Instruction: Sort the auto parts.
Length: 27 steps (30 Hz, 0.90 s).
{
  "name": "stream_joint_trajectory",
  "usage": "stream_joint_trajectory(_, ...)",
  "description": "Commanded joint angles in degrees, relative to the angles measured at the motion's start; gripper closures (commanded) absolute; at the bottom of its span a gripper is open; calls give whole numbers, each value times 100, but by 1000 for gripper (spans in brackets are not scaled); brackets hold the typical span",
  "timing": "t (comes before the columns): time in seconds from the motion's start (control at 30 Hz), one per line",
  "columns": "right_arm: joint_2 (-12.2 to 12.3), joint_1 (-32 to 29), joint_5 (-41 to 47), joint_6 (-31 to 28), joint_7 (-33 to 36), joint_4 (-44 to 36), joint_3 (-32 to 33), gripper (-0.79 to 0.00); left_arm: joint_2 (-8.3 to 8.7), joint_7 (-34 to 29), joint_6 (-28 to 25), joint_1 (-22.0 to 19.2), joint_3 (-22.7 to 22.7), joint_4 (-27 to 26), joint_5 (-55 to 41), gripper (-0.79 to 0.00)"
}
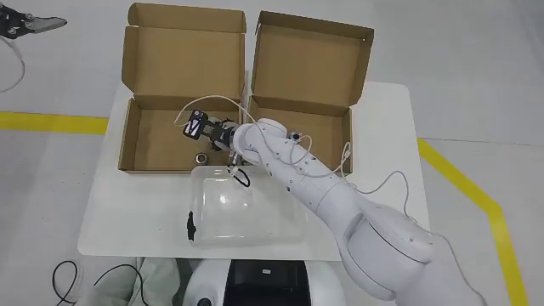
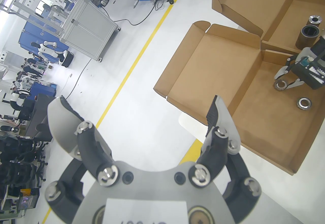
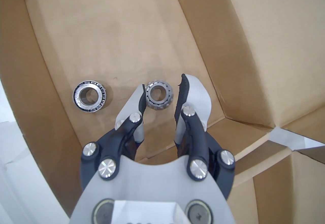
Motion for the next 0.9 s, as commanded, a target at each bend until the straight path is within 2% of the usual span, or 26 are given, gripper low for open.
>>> stream_joint_trajectory(0.0,-32,17,-14,-7,-26,65,0,-215,0,0,0,0,0,0,0,-785)
stream_joint_trajectory(0.23,-100,21,-158,-23,-345,15,8,-206,0,0,0,0,0,0,0,-785)
stream_joint_trajectory(0.43,13,-115,-371,-33,-818,-427,118,-209,0,0,0,0,0,0,0,-785)
stream_joint_trajectory(0.67,366,-538,-824,1,-957,-1625,420,-209,0,0,0,0,0,0,0,-785)
stream_joint_trajectory(0.87,875,-1377,-1334,-101,-868,-3135,1031,-212,0,0,0,0,0,0,0,-785)
